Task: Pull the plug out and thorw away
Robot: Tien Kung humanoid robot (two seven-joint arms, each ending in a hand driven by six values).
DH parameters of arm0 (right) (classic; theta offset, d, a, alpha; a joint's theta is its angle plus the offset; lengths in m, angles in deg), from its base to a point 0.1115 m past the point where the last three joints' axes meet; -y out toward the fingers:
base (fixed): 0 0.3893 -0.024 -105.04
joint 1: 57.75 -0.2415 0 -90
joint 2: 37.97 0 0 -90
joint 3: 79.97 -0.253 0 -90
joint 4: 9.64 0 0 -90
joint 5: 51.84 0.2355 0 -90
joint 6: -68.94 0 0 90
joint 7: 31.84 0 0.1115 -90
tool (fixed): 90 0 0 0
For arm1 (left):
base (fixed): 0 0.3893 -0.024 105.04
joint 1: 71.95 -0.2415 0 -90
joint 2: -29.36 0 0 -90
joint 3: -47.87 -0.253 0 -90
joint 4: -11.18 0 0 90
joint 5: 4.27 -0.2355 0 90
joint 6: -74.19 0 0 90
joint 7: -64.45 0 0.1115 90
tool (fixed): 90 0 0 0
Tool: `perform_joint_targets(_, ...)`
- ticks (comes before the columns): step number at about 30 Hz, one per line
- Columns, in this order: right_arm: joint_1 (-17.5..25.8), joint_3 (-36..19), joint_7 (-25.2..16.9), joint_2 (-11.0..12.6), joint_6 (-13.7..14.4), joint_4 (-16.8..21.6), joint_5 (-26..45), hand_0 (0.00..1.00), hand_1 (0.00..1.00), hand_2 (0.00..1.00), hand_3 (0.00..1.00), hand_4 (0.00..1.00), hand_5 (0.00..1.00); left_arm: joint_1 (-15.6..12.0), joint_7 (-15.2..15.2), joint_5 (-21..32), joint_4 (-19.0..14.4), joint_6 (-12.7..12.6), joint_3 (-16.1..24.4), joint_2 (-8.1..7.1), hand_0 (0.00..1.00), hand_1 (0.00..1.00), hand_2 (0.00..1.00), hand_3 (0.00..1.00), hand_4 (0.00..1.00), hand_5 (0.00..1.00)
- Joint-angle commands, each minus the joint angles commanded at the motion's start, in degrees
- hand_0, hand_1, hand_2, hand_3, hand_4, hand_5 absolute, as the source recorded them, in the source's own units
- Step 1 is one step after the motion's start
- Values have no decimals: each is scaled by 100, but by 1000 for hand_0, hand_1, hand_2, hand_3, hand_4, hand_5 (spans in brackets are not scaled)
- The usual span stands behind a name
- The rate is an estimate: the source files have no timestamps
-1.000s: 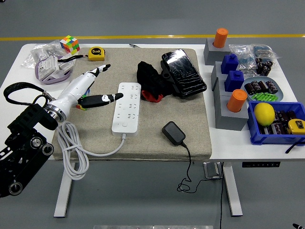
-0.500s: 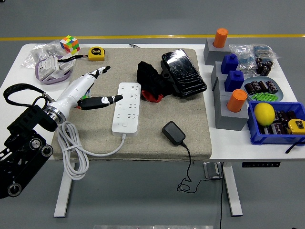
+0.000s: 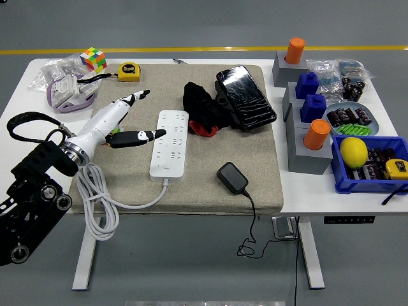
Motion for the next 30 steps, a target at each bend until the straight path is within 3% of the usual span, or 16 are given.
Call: perform_joint_targets(30, -183, -151, -25, -95, -13, 33, 43, 618, 662, 684, 637, 989, 529, 13, 37, -73, 2, 21, 229, 93, 998, 991, 998, 998, 998, 730)
